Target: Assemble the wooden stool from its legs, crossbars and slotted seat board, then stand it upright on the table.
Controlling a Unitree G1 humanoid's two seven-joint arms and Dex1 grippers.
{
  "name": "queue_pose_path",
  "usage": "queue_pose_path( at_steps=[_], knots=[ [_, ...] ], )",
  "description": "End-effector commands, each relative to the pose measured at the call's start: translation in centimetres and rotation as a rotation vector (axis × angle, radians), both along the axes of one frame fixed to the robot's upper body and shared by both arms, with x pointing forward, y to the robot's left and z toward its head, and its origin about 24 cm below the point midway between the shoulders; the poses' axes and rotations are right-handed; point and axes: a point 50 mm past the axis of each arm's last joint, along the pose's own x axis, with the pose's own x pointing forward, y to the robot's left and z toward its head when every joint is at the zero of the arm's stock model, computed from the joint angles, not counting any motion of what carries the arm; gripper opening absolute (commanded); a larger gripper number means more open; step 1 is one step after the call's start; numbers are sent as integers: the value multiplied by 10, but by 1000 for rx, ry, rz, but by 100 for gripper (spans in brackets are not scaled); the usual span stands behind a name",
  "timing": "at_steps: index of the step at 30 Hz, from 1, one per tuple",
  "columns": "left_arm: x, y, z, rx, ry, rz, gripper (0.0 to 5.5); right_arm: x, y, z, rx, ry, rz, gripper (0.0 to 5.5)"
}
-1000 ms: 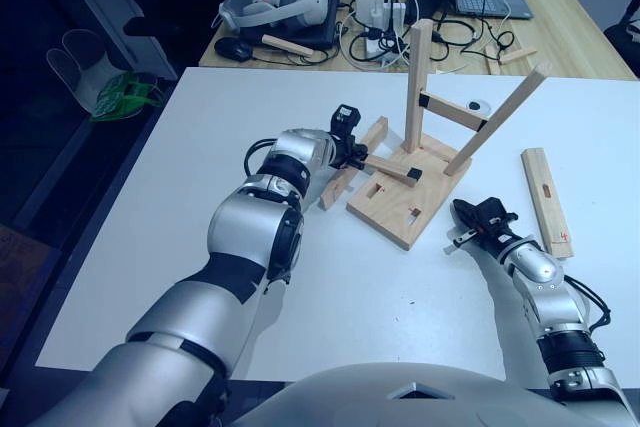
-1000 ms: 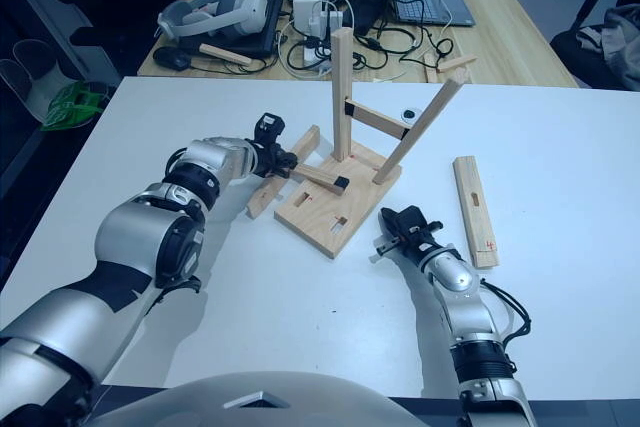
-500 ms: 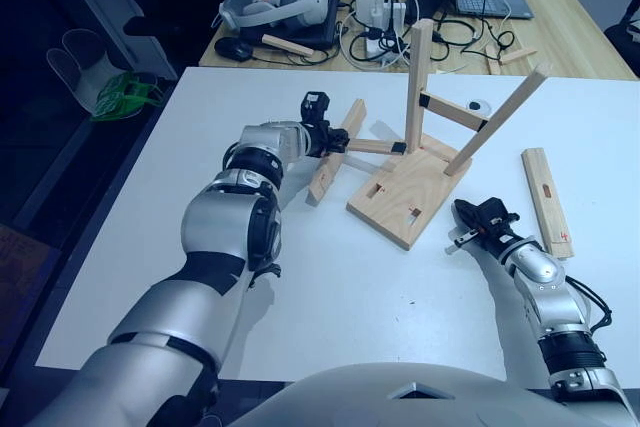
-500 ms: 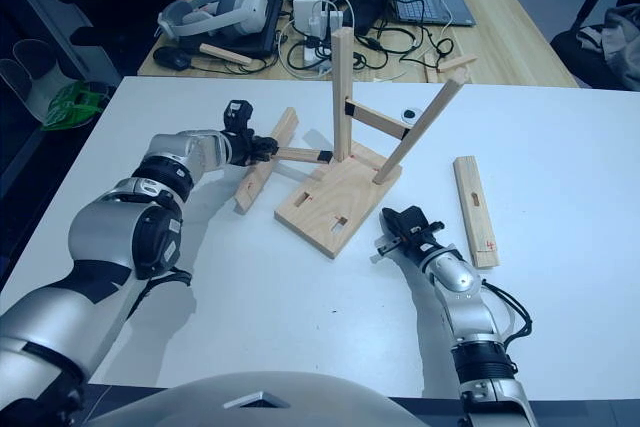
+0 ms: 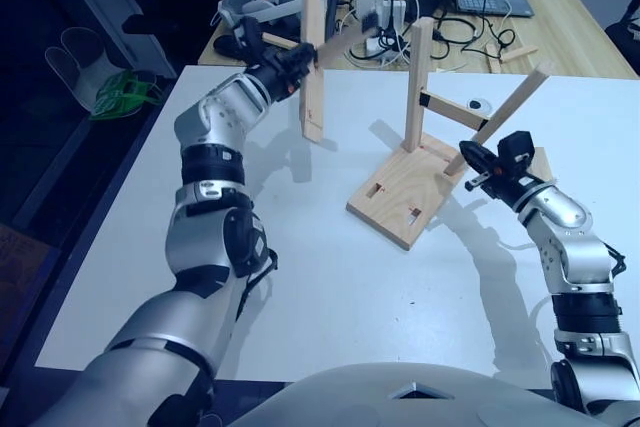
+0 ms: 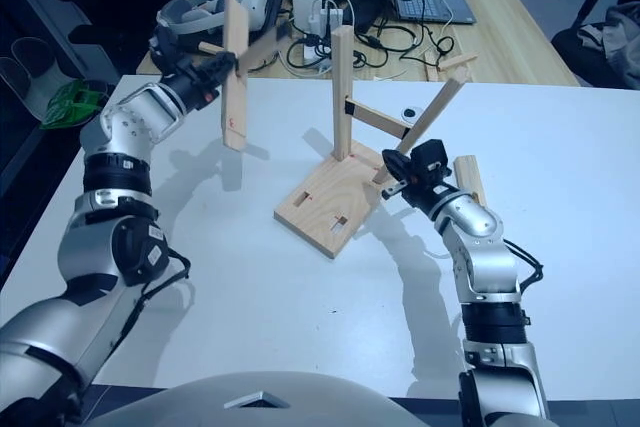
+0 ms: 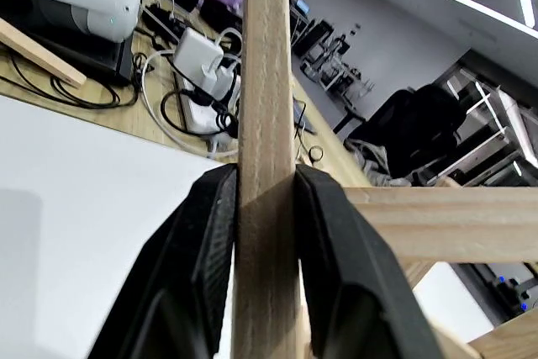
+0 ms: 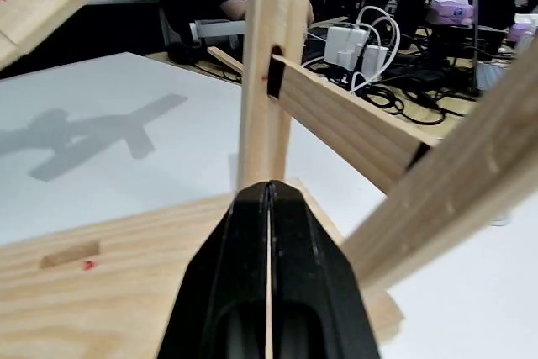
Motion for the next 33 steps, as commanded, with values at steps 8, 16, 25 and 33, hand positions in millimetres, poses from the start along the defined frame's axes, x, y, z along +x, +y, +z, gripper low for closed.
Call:
queue_pose_path(
  at_steps=[8, 16, 25, 33],
  knots=[
    [-61, -32, 28, -294, -226, -156, 96, 18, 69, 86, 427, 72, 463, 172],
    [-74, -46, 32, -348, -235, -287, 96, 16, 89, 90, 575, 178, 610, 305],
    [-84, -58, 35, -415, -225, -380, 96, 11, 99, 88, 617, 253, 683, 346],
    [-86, -60, 37, -431, -222, -391, 96, 7, 98, 86, 639, 294, 696, 210]
  ],
)
